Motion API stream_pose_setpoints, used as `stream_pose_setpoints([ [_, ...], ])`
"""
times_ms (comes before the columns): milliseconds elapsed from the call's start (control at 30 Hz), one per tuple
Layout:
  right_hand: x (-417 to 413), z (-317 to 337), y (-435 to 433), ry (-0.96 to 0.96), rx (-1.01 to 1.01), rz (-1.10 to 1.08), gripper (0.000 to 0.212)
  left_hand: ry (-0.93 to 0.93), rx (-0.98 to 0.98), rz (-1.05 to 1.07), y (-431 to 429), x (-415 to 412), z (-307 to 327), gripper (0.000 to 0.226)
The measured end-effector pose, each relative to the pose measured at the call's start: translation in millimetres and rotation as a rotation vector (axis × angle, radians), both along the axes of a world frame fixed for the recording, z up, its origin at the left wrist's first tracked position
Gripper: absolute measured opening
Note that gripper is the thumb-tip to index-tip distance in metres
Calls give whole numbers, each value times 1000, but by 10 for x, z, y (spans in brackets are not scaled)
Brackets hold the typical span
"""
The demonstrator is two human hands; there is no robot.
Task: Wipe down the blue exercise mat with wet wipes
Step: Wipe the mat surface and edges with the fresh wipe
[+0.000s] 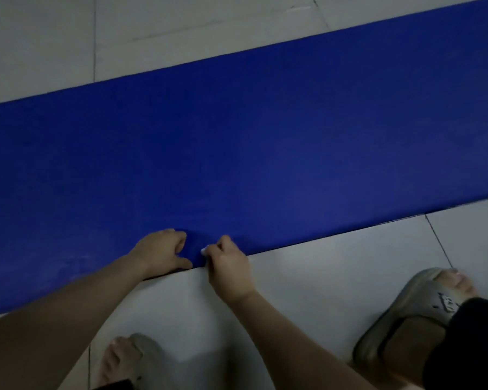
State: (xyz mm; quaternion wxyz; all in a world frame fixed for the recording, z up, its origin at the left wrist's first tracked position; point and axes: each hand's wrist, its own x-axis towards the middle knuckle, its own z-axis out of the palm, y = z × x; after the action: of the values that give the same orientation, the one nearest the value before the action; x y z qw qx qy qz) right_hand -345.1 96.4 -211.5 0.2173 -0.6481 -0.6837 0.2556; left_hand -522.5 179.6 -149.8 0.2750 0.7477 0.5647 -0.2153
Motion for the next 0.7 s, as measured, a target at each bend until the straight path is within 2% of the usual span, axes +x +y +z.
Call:
stream_pose_setpoints([
  [100,-93,11,37,-56,49,23,13,-20,-80,57,36,43,-82,45],
  [200,246,61,45,-105,53,-38,17,29,-154,35,104,62,-96,42],
  [333,1095,143,36,-88,-39,-427,25,71,-192,-13,116,112,-97,40],
  [433,1298,179,73,-126,-82,-594,22,102,-170,-46,100,127,-78,42],
  [500,1069,175,76,-108,-68,-540,21,117,-165,-55,103,138,-78,43],
  [600,354,109,-47,-83,-78,-282,9,135,-181,-57,105,140,-89,45],
  [700,-34,126,-92,-110,-5,-175,17,147,-181,-59,125,147,-101,47],
])
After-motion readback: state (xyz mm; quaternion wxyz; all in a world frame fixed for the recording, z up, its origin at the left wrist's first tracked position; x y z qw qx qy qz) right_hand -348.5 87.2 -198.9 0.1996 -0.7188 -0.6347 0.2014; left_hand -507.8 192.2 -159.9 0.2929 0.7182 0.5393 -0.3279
